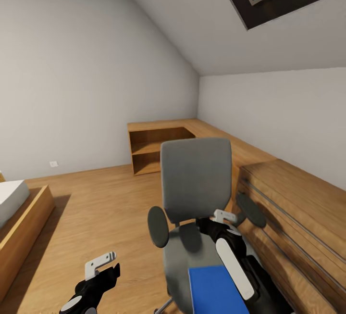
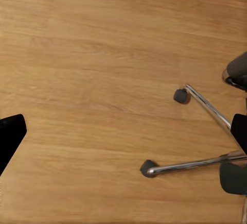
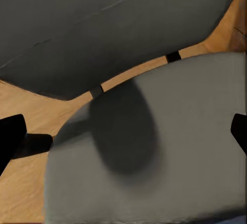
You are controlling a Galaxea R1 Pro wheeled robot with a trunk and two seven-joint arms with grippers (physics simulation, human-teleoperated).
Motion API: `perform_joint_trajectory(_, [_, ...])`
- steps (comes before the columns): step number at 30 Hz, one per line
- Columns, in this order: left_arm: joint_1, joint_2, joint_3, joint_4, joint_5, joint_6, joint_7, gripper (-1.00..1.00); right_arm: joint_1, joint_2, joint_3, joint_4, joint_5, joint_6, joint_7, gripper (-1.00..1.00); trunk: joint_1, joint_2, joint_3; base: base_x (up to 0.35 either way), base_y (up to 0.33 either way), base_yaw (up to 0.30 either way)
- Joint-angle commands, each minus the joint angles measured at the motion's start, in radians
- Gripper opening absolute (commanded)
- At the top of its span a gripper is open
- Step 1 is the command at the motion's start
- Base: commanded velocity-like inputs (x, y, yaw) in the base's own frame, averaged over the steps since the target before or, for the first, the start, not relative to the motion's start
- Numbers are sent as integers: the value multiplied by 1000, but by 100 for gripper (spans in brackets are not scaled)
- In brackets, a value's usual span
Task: In the bedroom, organize the workspace by keeping the computer under the desk, ensuring the monitor is on the desk, placing the keyboard on the desk next to the monitor, placing the mouse on the desk next to the keyboard, moving the folder from the swivel chair onto the desk next to the mouse, stacking the notebook on top of the folder with the pen on top of the notebook, and positioning the swivel chair next to the desk.
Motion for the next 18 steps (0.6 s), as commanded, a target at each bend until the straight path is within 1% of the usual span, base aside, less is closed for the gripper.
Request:
perform_joint_trajectory(1, [0,0,-1,-2,11,1,9,100,-1,0,1,-2,-10,1,-12,100,0,-1,-1,-217,86,0])
perform_joint_trajectory(2, [0,0,-1,-2,11,1,9,100,0,-5,-4,-2,-31,1,-14,100,0,-1,-1,-248,106,-40])
perform_joint_trajectory(3, [0,0,-2,-2,10,1,9,100,0,-13,-13,-2,-65,0,-16,100,0,-1,-1,-268,132,-120])
perform_joint_trajectory(6, [0,0,-2,-2,10,1,9,100,1,-24,-28,-2,-104,0,-18,100,0,-1,-1,-278,154,-179])
perform_joint_trajectory(7, [0,0,-2,-2,10,1,9,100,1,-29,-38,-1,-128,0,-18,100,0,-1,-1,-285,177,-235])
perform_joint_trajectory(9, [0,0,-2,-2,10,1,9,100,1,-34,-46,-1,-147,0,-19,100,0,-1,-1,-286,185,-252])
perform_joint_trajectory(10, [0,0,-2,-2,10,1,9,100,1,-37,-54,-1,-164,0,-19,100,0,-1,-1,-282,200,-270])
perform_joint_trajectory(12, [0,0,-2,-2,10,1,9,100,1,-41,-64,0,-181,0,-19,100,0,-1,-1,-279,208,-276])
perform_joint_trajectory(13, [0,0,-2,-2,10,1,9,100,1,-45,-75,0,-196,0,-19,100,0,-1,-1,-274,216,-284])
perform_joint_trajectory(17, [0,0,-2,-2,10,1,9,100,1,-52,-93,2,-229,0,-19,100,0,-1,-1,-271,222,-289])
perform_joint_trajectory(18, [0,0,-2,-2,10,1,9,100,1,-57,-99,3,-247,0,-19,100,0,-1,-1,-261,232,-287])
